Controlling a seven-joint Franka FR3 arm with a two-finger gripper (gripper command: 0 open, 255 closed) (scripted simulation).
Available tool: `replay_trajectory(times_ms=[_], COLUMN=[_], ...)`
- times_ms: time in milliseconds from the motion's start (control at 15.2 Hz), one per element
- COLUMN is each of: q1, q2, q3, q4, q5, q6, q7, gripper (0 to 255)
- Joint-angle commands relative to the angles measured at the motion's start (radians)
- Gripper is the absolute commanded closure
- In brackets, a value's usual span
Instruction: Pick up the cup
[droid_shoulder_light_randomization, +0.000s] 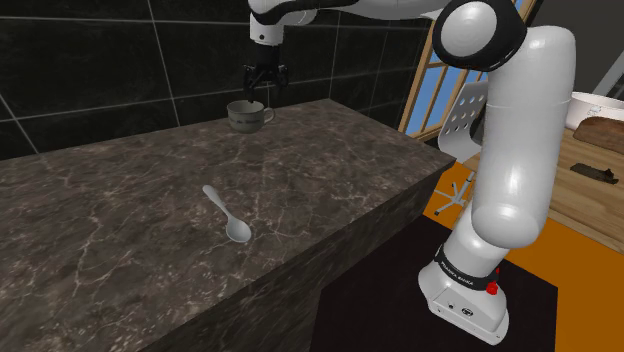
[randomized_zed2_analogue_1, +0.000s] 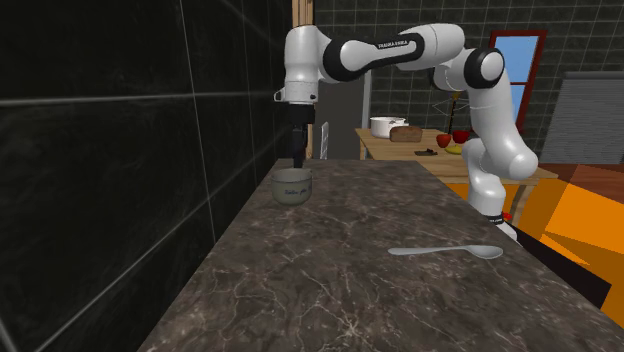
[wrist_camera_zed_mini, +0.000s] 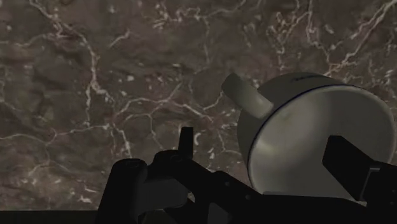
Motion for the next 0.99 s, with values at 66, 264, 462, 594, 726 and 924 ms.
replay_trajectory(times_ms=[66, 264, 462, 594, 726, 924], q1=[0.004, 0.003, 0.003, 0.004, 0.003, 0.003], q2=[0.054, 0.054, 0.055, 0.056, 0.056, 0.056], q3=[0.0, 0.0, -0.001, 0.0, 0.0, 0.0], q4=[0.044, 0.003, -0.029, -0.028, -0.03, -0.03], q5=[-0.003, -0.003, -0.003, -0.003, -0.003, -0.003], q6=[0.005, 0.046, 0.08, 0.08, 0.081, 0.081], q7=[0.004, 0.003, 0.002, 0.003, 0.002, 0.002], gripper=[0, 0, 0, 255, 255, 255])
